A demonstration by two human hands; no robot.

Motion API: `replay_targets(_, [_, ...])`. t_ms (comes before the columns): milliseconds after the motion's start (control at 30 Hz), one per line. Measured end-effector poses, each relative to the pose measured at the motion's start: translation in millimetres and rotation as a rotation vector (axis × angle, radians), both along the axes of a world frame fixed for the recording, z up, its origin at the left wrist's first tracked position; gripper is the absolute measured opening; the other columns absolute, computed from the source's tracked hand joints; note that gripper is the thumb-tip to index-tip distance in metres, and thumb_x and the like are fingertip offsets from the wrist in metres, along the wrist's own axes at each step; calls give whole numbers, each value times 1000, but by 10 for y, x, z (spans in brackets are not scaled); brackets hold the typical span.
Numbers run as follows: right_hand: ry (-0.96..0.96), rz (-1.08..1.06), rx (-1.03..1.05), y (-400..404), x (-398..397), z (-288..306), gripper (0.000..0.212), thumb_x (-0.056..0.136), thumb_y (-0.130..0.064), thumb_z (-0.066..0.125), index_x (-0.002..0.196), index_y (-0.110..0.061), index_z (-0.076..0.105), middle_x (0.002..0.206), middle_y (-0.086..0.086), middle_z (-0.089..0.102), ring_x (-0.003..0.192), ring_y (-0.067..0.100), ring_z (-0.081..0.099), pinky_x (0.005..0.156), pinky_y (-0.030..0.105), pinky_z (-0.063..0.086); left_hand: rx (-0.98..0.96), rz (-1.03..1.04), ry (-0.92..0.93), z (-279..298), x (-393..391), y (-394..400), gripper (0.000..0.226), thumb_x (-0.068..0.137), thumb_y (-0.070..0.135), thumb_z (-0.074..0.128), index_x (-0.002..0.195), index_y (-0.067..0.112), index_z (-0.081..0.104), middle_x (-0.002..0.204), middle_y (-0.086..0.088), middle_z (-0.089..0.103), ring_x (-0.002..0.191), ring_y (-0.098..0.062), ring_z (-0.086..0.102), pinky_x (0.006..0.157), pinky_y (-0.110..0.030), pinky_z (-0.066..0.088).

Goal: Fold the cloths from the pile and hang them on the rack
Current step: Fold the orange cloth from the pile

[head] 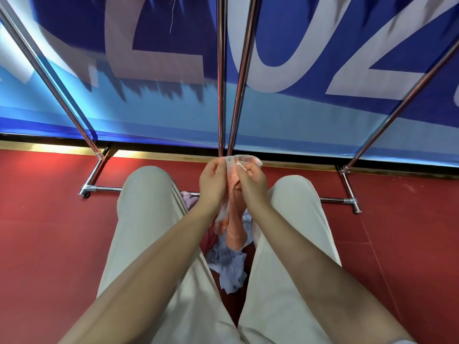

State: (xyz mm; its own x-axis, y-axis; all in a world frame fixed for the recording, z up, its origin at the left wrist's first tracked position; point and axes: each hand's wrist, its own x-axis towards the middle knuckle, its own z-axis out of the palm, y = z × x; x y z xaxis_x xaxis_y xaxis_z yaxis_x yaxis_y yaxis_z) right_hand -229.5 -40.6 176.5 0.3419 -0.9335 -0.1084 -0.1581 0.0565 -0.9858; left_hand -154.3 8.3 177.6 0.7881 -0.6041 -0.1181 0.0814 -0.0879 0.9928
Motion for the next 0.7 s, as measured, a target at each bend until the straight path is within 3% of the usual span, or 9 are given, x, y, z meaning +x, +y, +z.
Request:
replay_targets(167, [-20, 24, 7, 1, 34, 10, 26, 96, -18, 46, 82, -11, 67, 67, 3, 64, 64, 16, 61, 67, 31, 50, -101, 16, 204, 7, -26, -41, 25, 101, 23, 45, 87, 20, 66, 88, -3, 68, 84, -15, 62, 84, -38, 51])
replay_targets(233, [13, 77, -67, -20, 9, 21, 23, 95, -14, 49, 90, -11, 71, 73, -2, 68, 68, 9, 64, 69, 23, 51, -112, 7, 258, 16, 0, -49, 26, 100, 23, 45, 89, 18, 68, 89, -7, 69, 86, -18, 64, 85, -39, 52])
replay_targets(300, [98, 110, -204, -60, -24, 2, 19, 92, -16, 56, 98, -17, 74, 91, -7, 71, 86, 4, 64, 80, 16, 49, -120, -3, 293, 25, 5, -51, 25, 99, 20, 46, 90, 15, 69, 89, -9, 70, 86, -20, 65, 81, -37, 53])
replay_targets(433, [180, 64, -463, -138, -82, -40, 8, 82, -17, 69, 88, -21, 74, 100, -8, 59, 104, 8, 50, 88, 10, 37, -96, -20, 321, 58, -27, -49, 26, 99, 16, 46, 83, 10, 65, 82, -7, 65, 78, -15, 59, 72, -28, 48])
replay_targets(567, [268, 106, -570, -165, -160, -28, 21, 82, -20, 69, 103, -23, 69, 104, -9, 54, 106, 11, 46, 89, 23, 39, -80, -45, 396, 54, 4, -29, 24, 96, 14, 50, 101, 1, 70, 91, -11, 71, 83, -21, 65, 74, -31, 52])
replay_targets(700, [263, 175, -643, -159, -192, -39, 18, 85, -21, 67, 103, -23, 72, 101, -8, 58, 103, 15, 52, 89, 33, 44, -42, -67, 550, 63, 13, 5, 26, 89, 10, 57, 108, -5, 69, 92, -16, 68, 81, -23, 62, 67, -31, 49])
